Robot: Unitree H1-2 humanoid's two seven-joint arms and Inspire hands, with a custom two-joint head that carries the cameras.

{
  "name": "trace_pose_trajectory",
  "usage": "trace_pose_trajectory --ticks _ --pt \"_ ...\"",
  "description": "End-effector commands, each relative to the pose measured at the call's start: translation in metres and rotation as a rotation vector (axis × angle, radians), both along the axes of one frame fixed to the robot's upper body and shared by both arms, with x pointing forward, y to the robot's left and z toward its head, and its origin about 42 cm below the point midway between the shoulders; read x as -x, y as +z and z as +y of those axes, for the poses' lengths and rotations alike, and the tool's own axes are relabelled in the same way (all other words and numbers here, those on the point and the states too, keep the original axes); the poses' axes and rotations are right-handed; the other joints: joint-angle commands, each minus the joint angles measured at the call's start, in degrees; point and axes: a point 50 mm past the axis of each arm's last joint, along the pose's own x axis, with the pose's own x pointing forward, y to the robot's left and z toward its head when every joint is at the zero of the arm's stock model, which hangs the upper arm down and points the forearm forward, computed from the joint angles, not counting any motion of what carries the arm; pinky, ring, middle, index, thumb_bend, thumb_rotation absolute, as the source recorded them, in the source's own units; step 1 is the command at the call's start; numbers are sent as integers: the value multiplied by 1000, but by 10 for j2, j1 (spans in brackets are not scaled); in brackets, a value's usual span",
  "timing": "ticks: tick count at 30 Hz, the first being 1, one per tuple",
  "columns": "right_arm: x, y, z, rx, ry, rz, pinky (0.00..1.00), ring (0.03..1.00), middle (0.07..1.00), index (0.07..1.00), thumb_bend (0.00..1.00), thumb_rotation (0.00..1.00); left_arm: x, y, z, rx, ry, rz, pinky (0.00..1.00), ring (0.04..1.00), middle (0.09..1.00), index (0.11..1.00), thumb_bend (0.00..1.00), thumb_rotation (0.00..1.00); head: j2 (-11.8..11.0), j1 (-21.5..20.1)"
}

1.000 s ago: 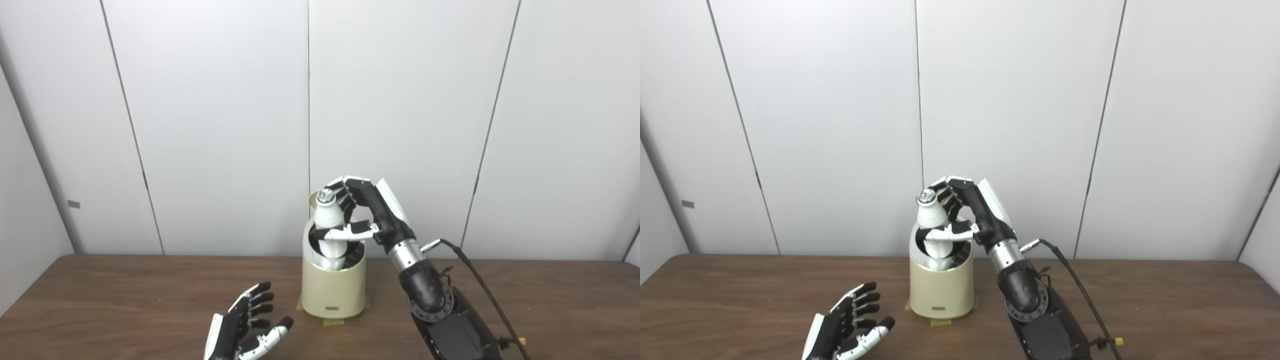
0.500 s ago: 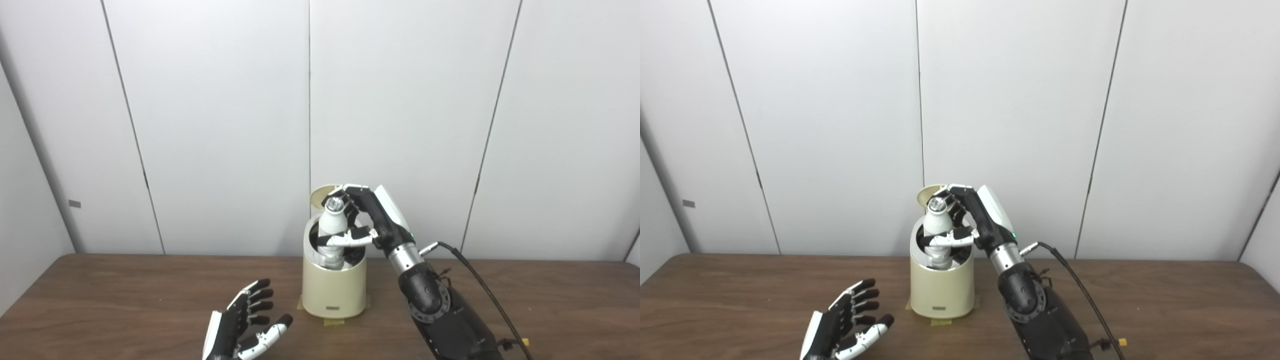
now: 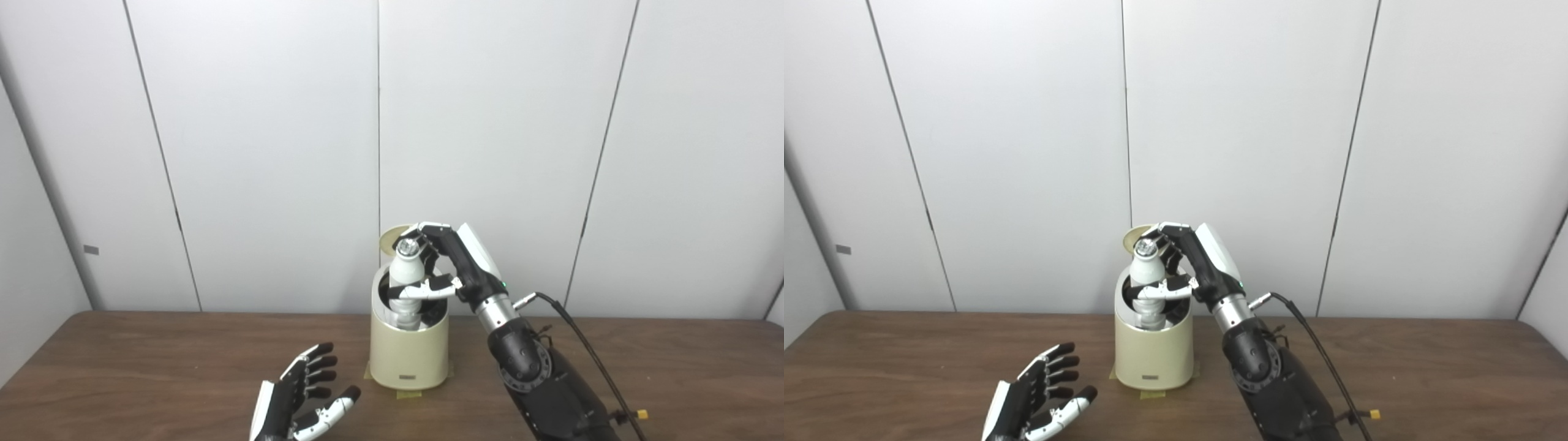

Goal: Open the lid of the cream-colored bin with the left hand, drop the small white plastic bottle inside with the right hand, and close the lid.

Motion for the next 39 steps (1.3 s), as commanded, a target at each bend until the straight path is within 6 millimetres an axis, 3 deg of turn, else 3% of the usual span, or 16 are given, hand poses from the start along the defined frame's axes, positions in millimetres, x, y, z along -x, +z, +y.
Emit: trace_pose_trajectory --ticks 1,7,8,9,10,12,29,33,39 --pt "-7 42 4 8 24 -80 289 365 476 550 509 0 -5 18 -4 -5 3 -70 677 748 785 840 667 194 2 1" --pt "-7 41 -3 125 71 15 334 459 495 500 527 1 -6 19 -3 -17 5 -70 678 747 781 829 670 206 5 0" --pt "-6 41 -4 137 71 21 356 496 573 569 717 40 -6 19 -3 -12 3 -71 679 749 782 829 671 202 5 0" --pt "-6 40 -5 143 70 25 369 519 620 608 815 57 -5 19 -4 -8 1 -71 678 748 783 830 669 196 5 0" --pt "-6 40 -5 148 69 28 377 534 649 632 876 67 -5 19 -4 -7 1 -72 677 748 784 830 669 192 5 0" --pt "-5 40 -6 155 63 34 386 547 670 644 903 63 -5 19 -4 -3 0 -71 671 747 783 829 670 189 5 0" --pt "-2 40 -15 171 64 46 379 562 698 672 901 40 -6 20 -4 7 -4 -74 662 752 789 834 665 167 10 -2" --pt "2 45 -17 108 62 -21 377 518 643 646 889 23 -6 21 -4 8 -4 -74 669 751 787 831 672 176 10 -1" --pt "18 60 -31 -44 63 -127 286 400 561 594 823 15 -6 22 -4 10 0 -70 664 754 791 834 672 176 11 -2"
